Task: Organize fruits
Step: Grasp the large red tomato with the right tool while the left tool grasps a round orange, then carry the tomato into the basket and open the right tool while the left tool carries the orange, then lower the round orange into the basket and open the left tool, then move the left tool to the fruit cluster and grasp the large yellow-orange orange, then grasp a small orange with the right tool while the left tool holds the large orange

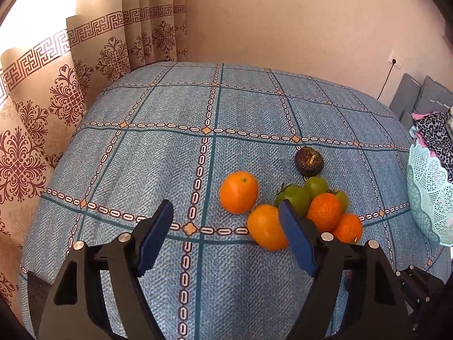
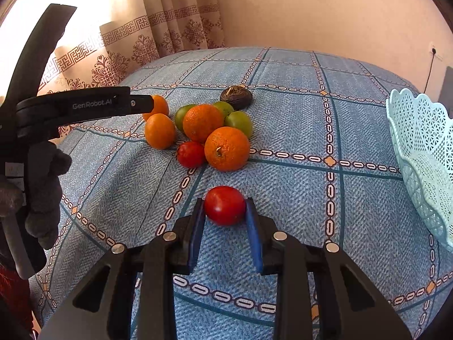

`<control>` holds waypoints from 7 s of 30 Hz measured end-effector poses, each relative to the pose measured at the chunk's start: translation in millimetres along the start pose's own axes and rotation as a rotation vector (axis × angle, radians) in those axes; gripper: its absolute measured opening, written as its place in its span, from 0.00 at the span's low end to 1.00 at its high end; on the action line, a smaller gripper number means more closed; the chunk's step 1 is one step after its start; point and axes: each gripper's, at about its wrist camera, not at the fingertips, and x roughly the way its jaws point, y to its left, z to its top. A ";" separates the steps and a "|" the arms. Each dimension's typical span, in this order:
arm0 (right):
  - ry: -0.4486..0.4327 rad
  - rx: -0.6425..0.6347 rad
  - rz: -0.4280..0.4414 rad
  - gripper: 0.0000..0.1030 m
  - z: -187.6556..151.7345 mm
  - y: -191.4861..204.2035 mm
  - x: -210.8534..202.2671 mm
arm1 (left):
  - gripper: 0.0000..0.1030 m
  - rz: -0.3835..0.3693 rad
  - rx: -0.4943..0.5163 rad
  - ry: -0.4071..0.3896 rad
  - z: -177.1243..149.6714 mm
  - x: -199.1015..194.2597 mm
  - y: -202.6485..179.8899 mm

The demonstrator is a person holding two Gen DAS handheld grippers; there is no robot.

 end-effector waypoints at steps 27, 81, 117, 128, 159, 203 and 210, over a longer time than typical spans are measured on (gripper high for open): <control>-0.056 0.043 0.031 0.28 -3.4 -5.0 -21.1 | 0.34 -0.030 -0.066 -0.044 0.7 -16.2 5.7; -0.367 0.402 -0.388 0.49 -27.7 -202.5 -152.5 | 0.34 -0.343 0.333 -0.072 -18.4 -67.0 -238.7; -0.434 0.432 -0.392 0.58 -30.4 -194.4 -176.5 | 0.85 -0.278 0.272 -0.144 -8.4 -77.1 -215.7; -0.410 0.405 -0.355 0.62 -29.2 -172.3 -168.3 | 0.90 -0.181 0.222 -0.220 -2.4 -89.8 -169.4; -0.321 0.290 -0.215 0.63 -10.2 -89.3 -125.0 | 0.91 0.017 0.034 -0.138 -13.4 -45.7 -33.9; -0.015 0.122 0.050 0.51 32.8 -19.9 0.0 | 0.40 0.022 0.025 -0.097 -33.6 -17.5 -19.5; 0.018 0.133 0.063 0.43 44.9 -17.4 21.5 | 0.40 0.009 0.015 -0.092 -33.1 -17.5 -20.5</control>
